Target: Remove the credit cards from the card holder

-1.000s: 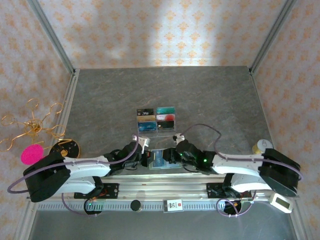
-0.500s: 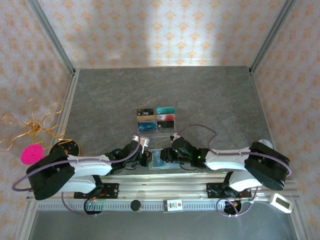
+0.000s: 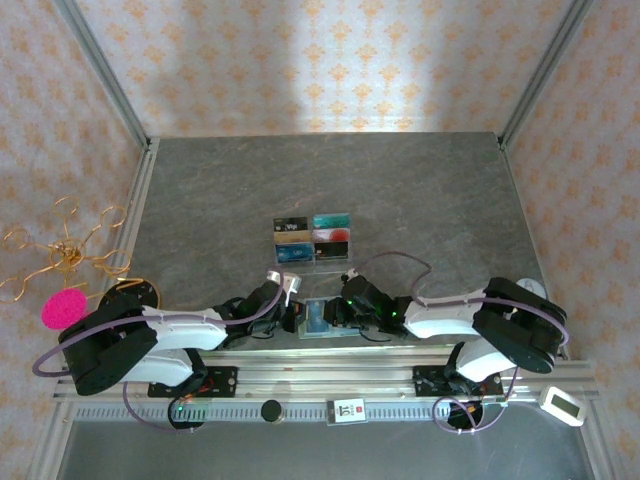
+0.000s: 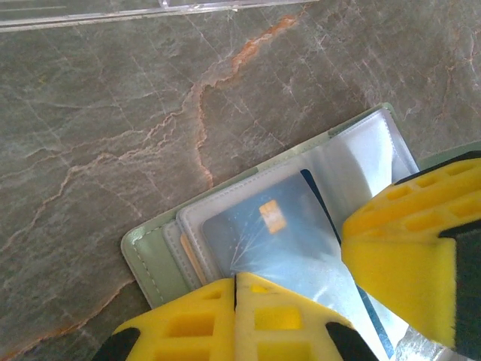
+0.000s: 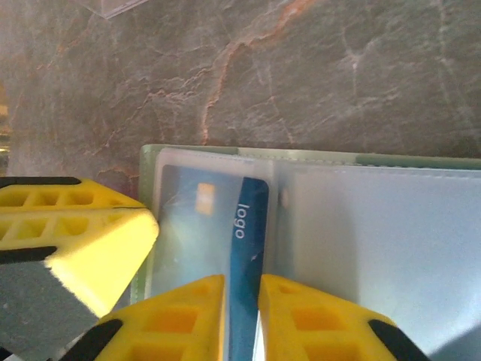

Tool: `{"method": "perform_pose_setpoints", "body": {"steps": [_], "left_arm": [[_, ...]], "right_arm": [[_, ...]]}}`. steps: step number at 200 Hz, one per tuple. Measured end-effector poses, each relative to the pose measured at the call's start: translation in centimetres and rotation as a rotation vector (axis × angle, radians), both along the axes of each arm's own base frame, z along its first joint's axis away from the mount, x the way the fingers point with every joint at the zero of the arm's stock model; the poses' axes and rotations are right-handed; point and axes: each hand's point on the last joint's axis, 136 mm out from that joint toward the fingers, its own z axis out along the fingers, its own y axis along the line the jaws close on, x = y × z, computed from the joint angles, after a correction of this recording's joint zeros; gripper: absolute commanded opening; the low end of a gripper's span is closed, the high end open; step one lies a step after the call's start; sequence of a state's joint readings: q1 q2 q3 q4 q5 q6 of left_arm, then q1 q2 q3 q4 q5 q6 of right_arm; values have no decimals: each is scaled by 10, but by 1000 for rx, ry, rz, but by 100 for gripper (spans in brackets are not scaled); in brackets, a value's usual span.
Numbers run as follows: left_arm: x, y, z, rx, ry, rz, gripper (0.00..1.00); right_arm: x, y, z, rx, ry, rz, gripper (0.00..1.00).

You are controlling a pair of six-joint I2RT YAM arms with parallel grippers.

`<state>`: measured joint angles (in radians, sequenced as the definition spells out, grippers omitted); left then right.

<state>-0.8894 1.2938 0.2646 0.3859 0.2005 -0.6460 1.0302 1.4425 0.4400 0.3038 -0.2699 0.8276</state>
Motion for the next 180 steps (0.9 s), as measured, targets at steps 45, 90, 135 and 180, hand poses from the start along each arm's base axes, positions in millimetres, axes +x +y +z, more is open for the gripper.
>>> {"method": "perform_pose_setpoints", "body": {"steps": [45,90,135,180], "left_arm": [[0,0,0,0,-1,0,0],[0,-1,0,-2,-1,-2,0],[1,-2,-1,-6,-2,-4,0],[2,-3,0,-11,-8,-3,0]], "right_arm": [[2,0,1,-3,-5,-5,22],[2,-4,1,-18,-12,-17,21],[3,-1,-3,-23,-4,-7,12],[4,-6,-2,-32,-12,-29,0]]}}
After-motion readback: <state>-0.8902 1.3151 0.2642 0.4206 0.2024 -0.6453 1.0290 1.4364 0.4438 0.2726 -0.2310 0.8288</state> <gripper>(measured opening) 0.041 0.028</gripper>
